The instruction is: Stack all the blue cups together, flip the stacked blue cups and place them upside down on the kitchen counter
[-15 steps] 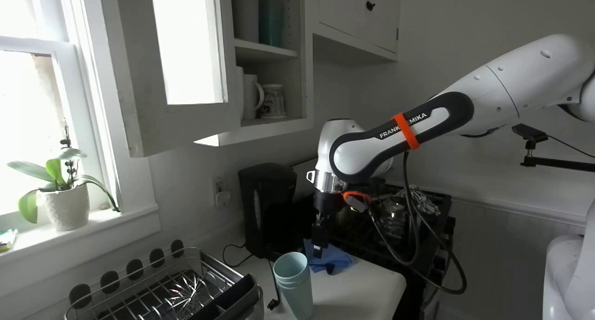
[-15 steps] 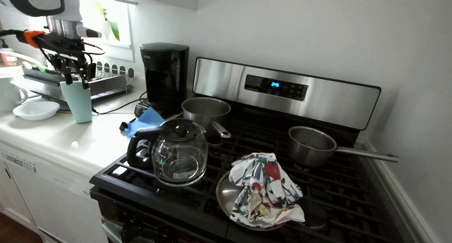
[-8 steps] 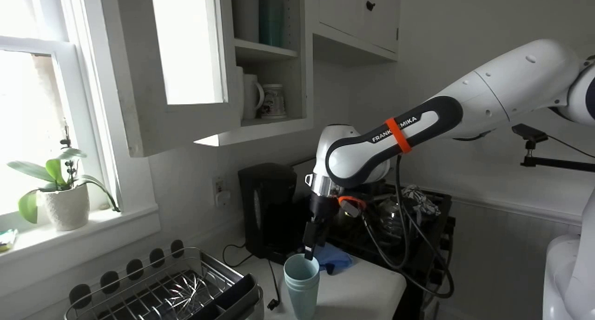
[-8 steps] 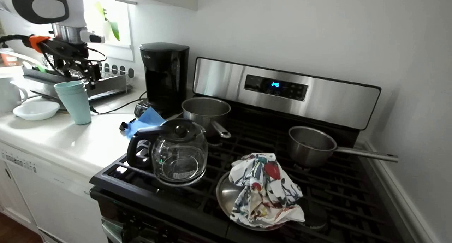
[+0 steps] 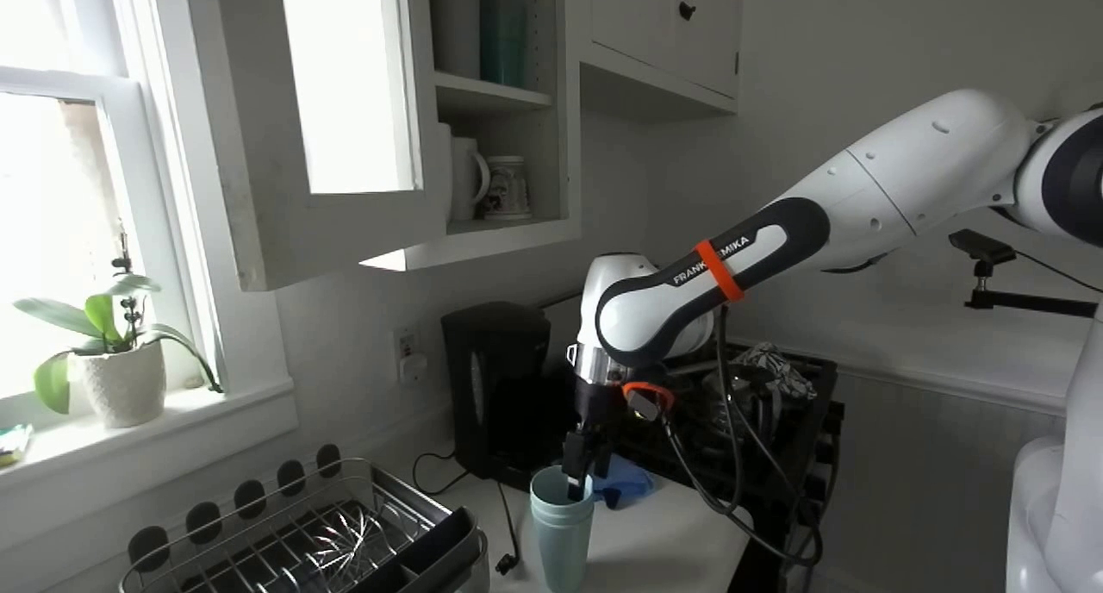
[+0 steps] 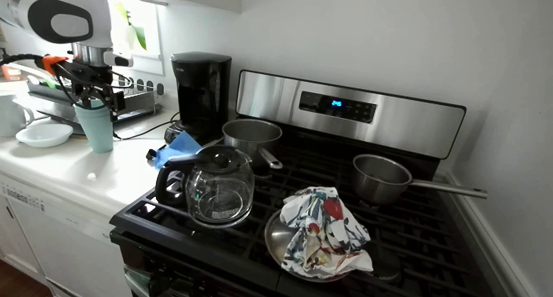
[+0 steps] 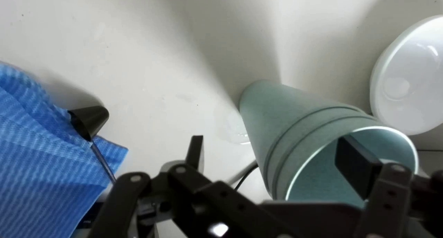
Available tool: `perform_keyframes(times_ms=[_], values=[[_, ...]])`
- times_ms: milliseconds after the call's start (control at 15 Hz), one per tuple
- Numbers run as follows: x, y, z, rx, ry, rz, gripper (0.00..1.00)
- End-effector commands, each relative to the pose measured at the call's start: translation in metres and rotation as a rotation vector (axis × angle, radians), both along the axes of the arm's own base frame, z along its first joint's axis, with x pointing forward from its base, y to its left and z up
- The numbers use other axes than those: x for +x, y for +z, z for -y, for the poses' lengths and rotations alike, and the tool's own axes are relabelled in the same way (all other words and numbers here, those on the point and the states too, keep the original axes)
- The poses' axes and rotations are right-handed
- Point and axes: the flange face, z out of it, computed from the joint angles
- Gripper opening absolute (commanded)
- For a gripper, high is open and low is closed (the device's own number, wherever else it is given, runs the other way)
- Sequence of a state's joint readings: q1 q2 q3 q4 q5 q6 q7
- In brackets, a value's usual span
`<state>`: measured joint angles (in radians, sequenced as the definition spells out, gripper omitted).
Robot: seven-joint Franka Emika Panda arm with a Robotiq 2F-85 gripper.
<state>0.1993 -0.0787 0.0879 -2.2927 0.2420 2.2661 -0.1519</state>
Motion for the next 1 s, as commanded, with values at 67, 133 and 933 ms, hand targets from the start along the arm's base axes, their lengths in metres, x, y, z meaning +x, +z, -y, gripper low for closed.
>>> perform_keyframes(times_ms=[67,133,933], values=[[0.006,-0.013,0.005,-0.018,-0.049,-0.043,0.63],[0.006,-0.015,0.009,-0.024,-0.058,-0.051,0.54],[0.006,-0.002,0.081,-0.081,-0.213,-0.014,0.03]])
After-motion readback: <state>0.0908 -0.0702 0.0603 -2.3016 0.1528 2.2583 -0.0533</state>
